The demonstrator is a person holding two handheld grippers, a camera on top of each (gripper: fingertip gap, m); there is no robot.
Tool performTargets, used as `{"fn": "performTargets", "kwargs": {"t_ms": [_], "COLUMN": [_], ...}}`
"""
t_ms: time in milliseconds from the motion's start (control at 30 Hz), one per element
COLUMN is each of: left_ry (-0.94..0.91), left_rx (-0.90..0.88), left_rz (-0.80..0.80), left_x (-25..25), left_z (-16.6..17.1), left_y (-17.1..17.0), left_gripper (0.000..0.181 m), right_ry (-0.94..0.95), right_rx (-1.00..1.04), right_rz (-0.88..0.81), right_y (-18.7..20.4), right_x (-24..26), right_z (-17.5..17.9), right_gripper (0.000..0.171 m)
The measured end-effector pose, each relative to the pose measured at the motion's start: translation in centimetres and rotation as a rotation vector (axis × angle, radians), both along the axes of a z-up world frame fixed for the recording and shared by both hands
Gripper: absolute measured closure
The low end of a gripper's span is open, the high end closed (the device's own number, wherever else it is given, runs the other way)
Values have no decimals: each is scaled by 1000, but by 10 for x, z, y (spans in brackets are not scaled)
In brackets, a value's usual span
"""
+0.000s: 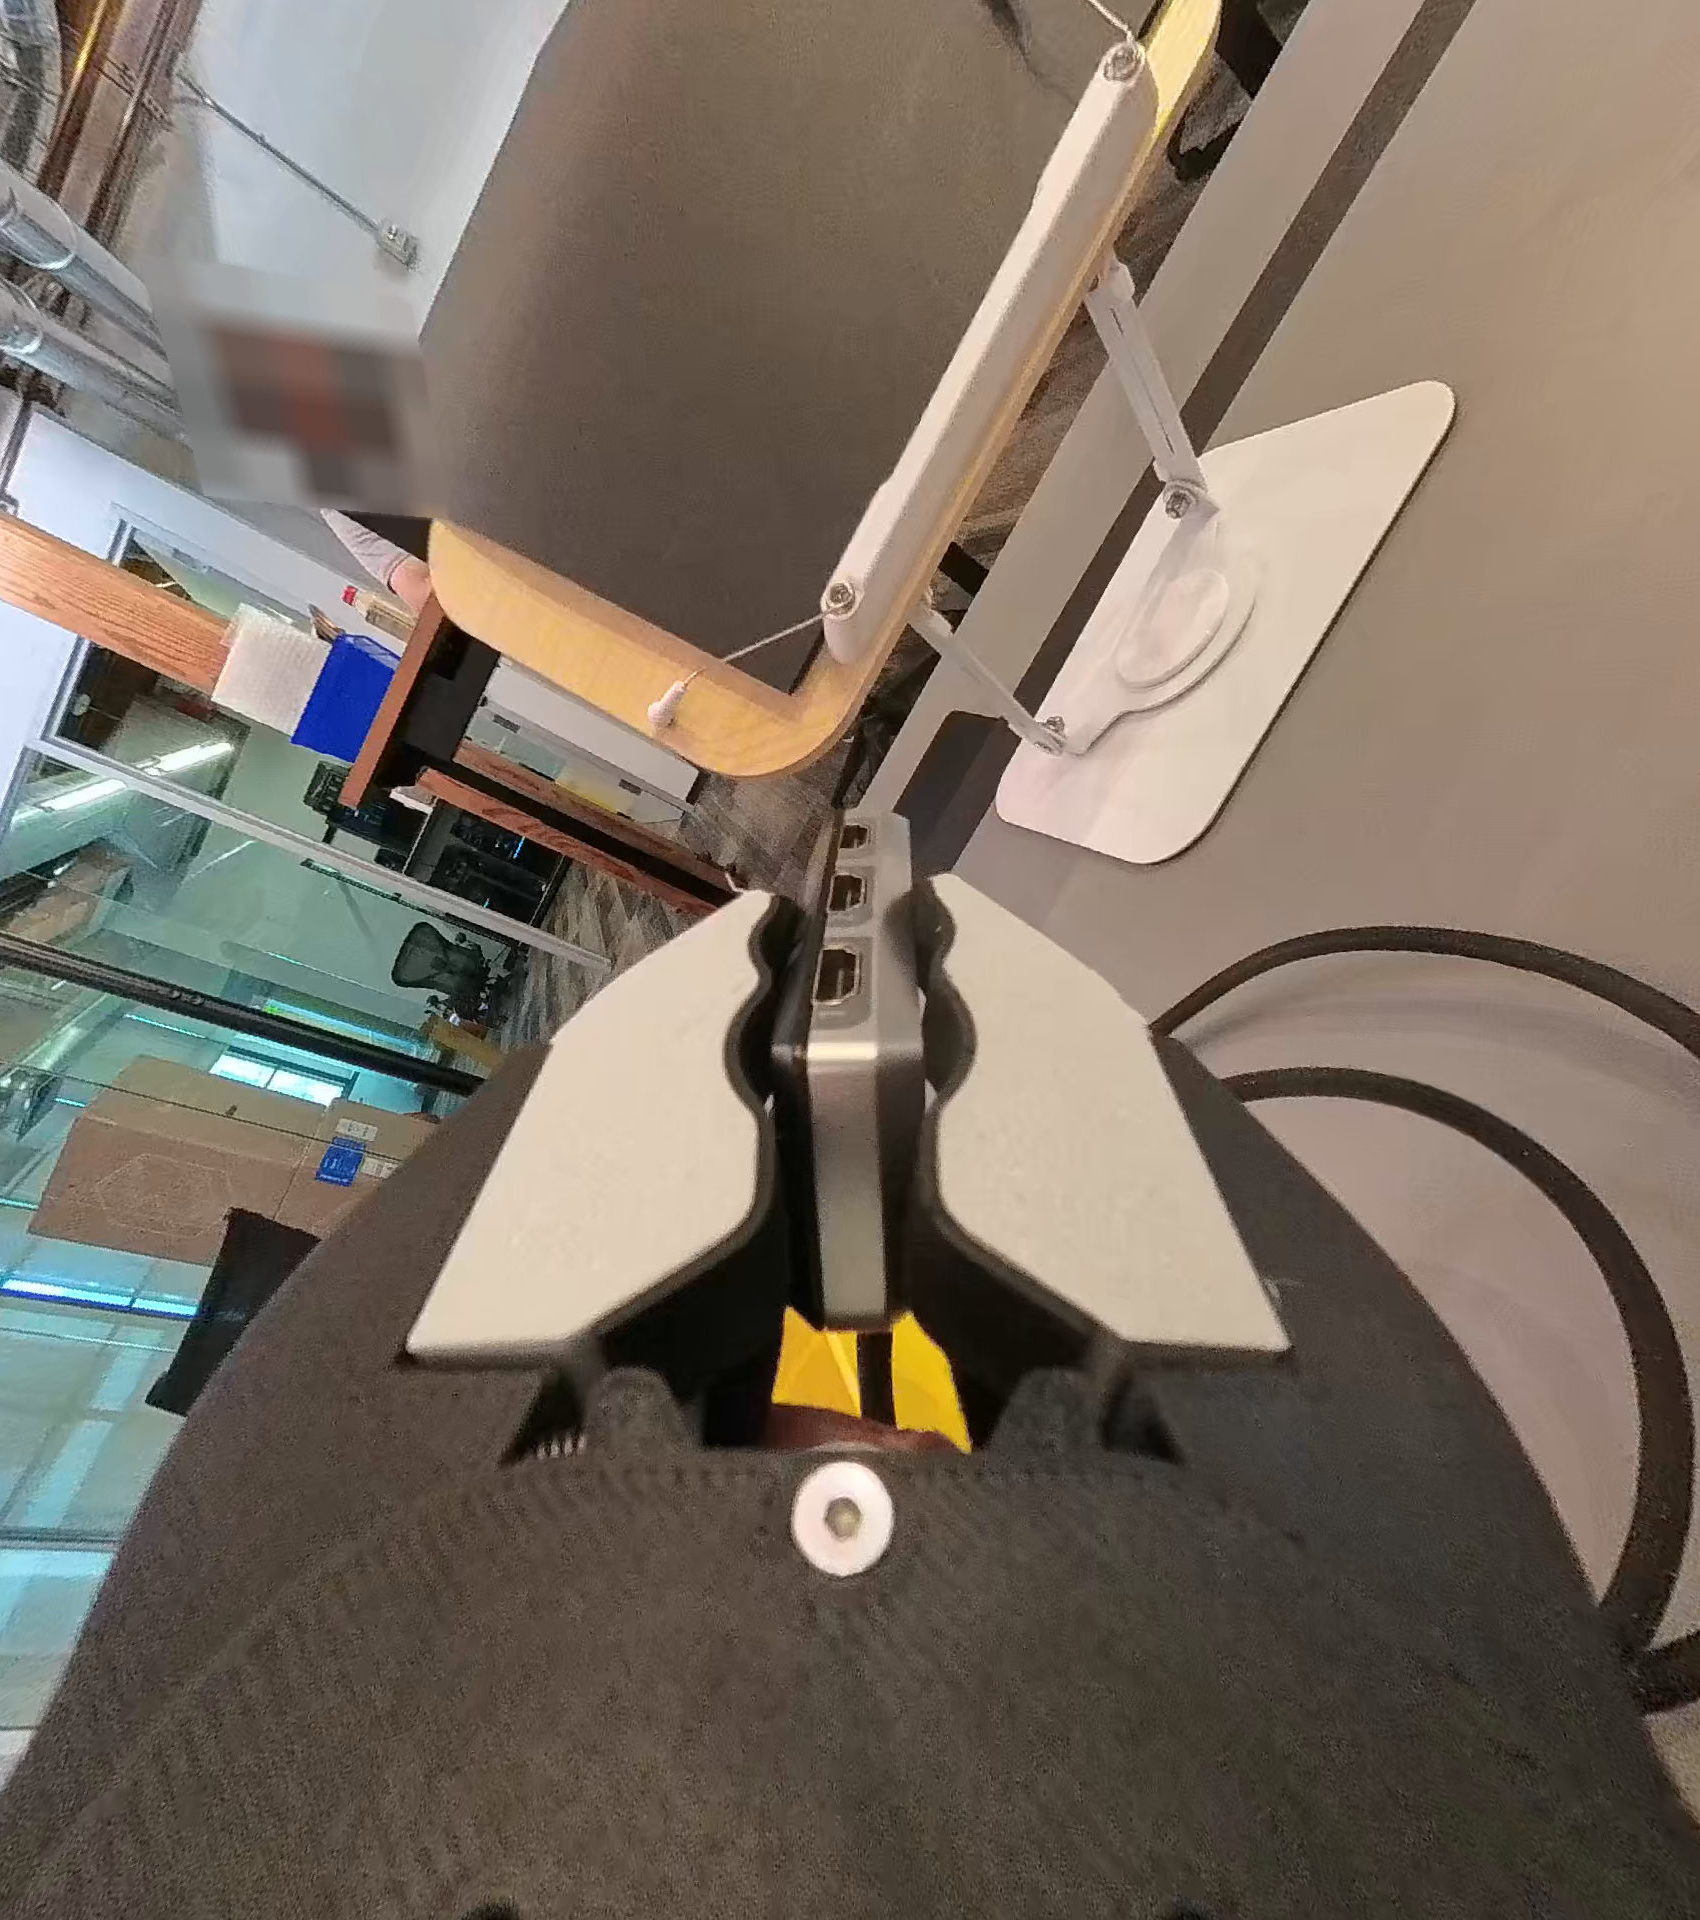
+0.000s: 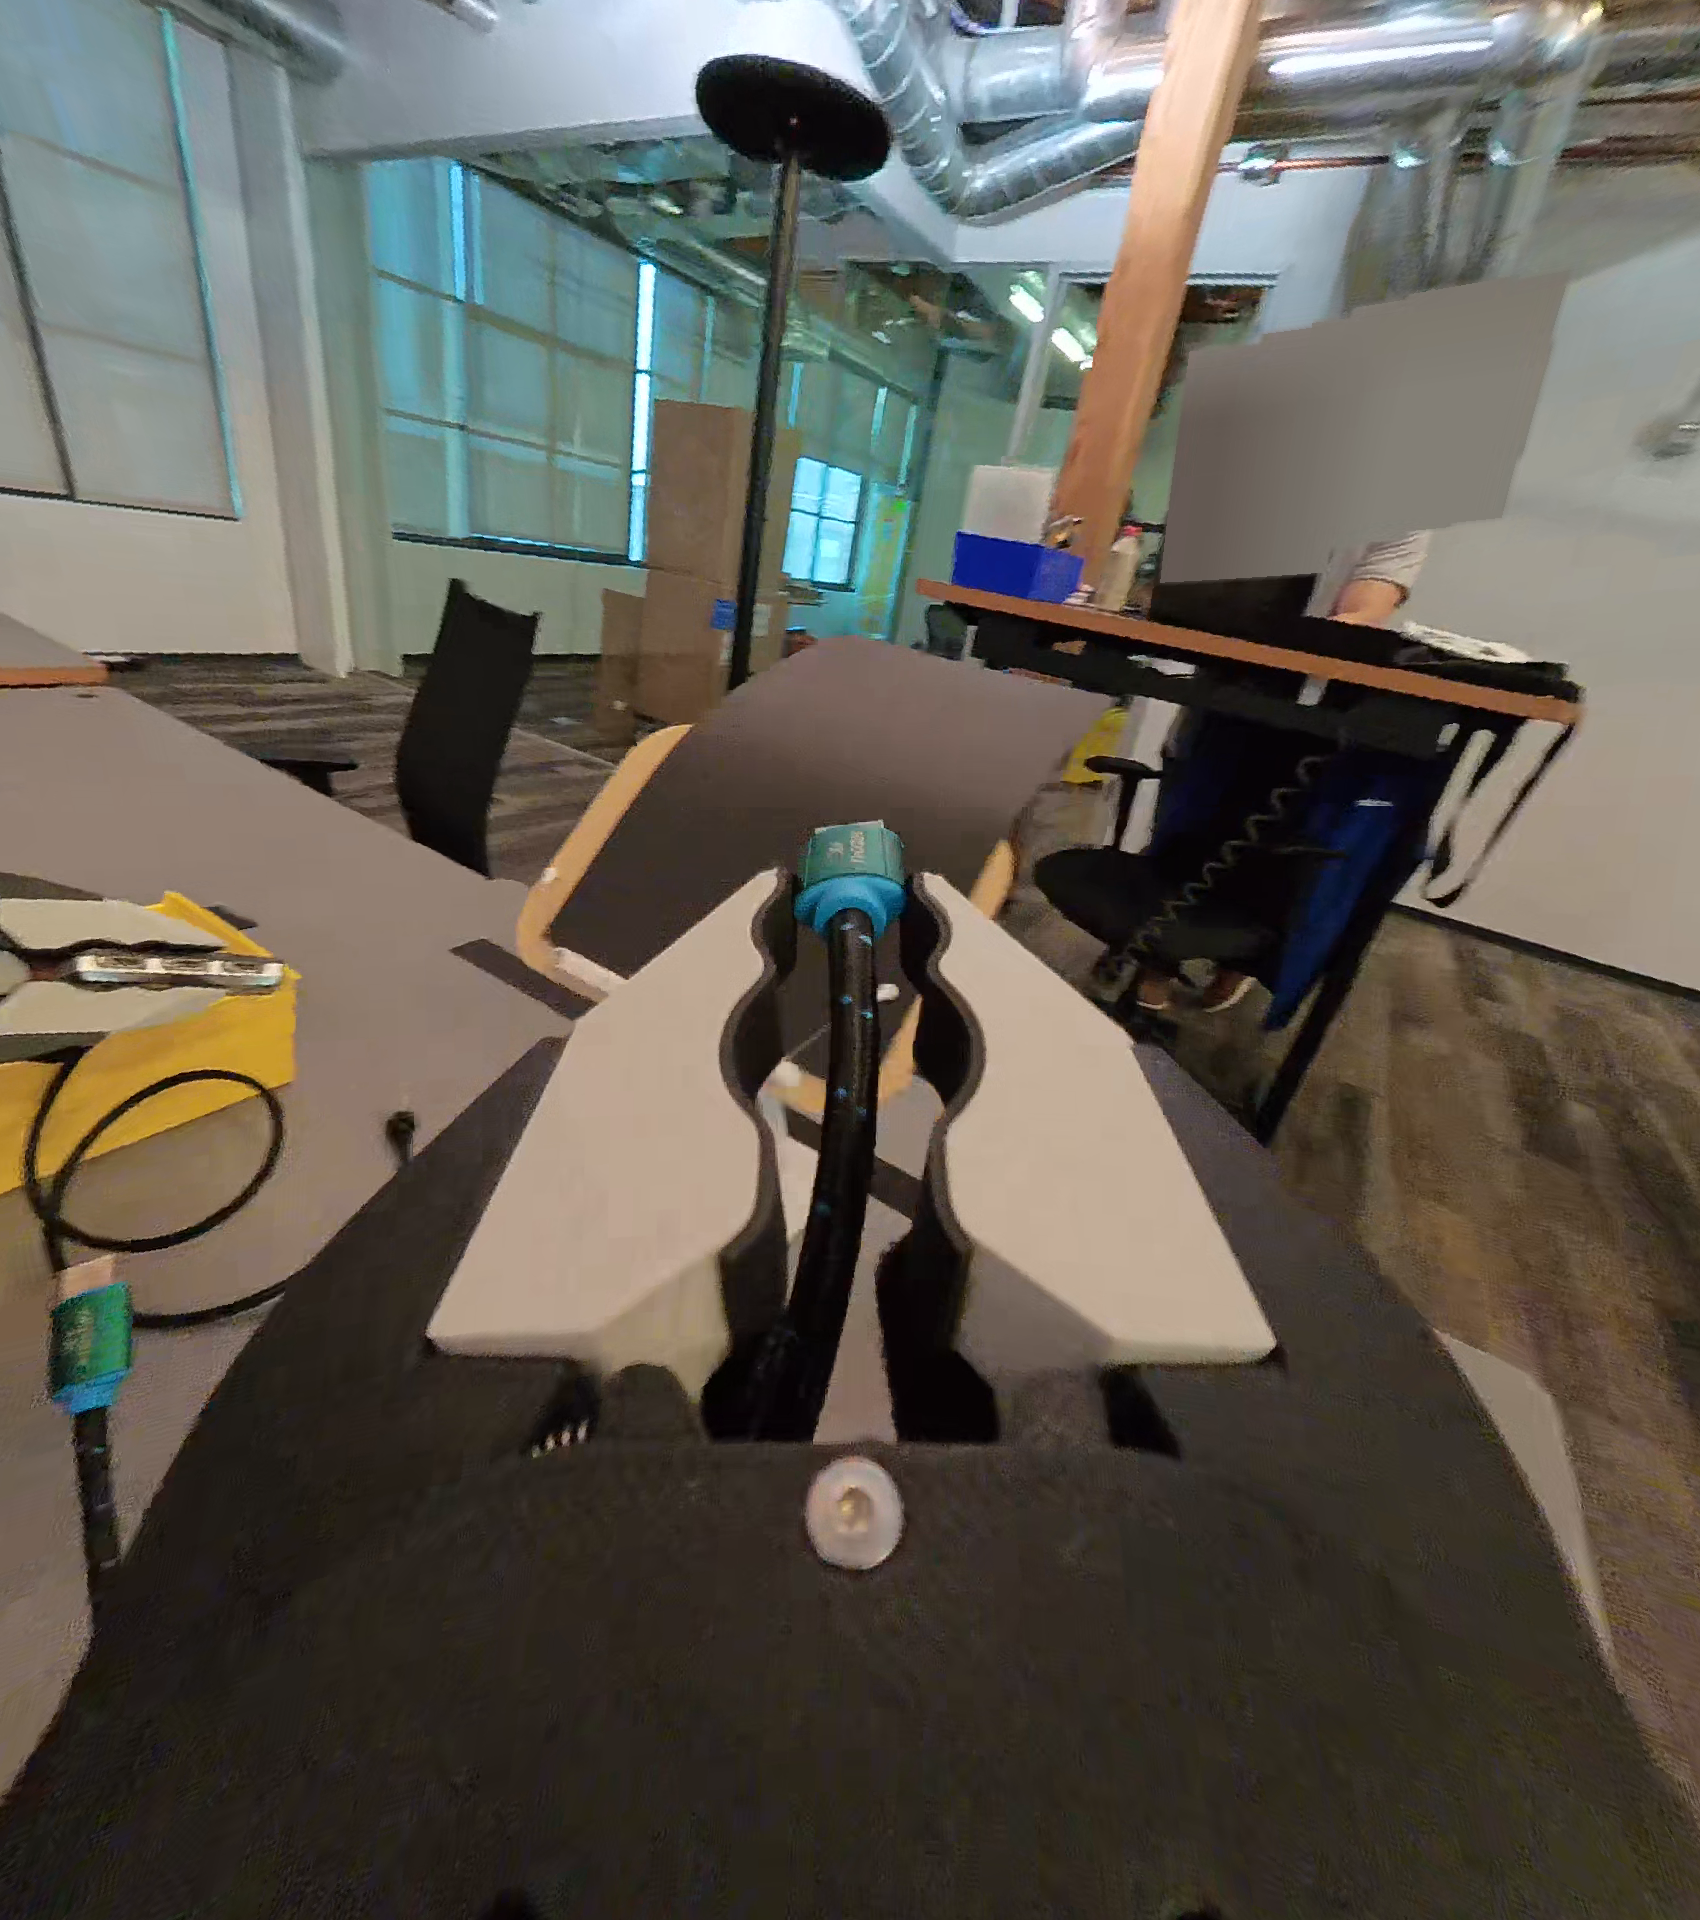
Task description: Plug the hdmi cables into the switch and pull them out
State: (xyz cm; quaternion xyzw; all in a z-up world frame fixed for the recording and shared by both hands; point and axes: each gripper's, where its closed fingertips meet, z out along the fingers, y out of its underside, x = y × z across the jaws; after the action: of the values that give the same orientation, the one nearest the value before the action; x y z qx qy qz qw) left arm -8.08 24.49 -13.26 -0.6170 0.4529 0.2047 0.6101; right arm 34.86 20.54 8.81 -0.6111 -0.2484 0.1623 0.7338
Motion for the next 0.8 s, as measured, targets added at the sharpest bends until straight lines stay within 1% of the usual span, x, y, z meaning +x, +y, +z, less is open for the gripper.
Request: {"fn": "performTargets", "kwargs": {"t_ms": [100,167,233,333,400,500,567,667,733,800], "left_ry": [1,7,14,17,16,24,26,26,27,25], "left_rx": [-9,-11,-14,-21,-28,-33,-36,-42,-39,-35], "left_rz": [2,-2,-7,-3,-4,-3,-3,-3,-3,-4], "left_x": [1,2,2,1,0,0,0,0,0,0], "left_z": [-5,-7,-8,-10,-12,-16,-19,-22,-22,-20], "left_y": [0,-1,-1,0,0,0,-1,-2,-3,-3], "left_gripper": [160,160,159,160,160,160,160,160,159,160], "right_ry": [-7,-57,-52,-101,-127,-252,-345,-428,-521,-563], "right_rx": [46,77,78,45,22,7,-65,-197,-247,-289], "right_rz": [-155,-262,-325,-421,-450,-513,-507,-474,-474,-435], "right_y": [-1,-3,-4,2,5,9,11,14,12,10], "right_x": [60,91,118,146,151,149,142,136,137,130], "right_z": [3,-6,-21,-60,-89,-135,-166,-206,-225,-238], "right_gripper": [153,153,153,153,153,153,152,152,152,152]}}
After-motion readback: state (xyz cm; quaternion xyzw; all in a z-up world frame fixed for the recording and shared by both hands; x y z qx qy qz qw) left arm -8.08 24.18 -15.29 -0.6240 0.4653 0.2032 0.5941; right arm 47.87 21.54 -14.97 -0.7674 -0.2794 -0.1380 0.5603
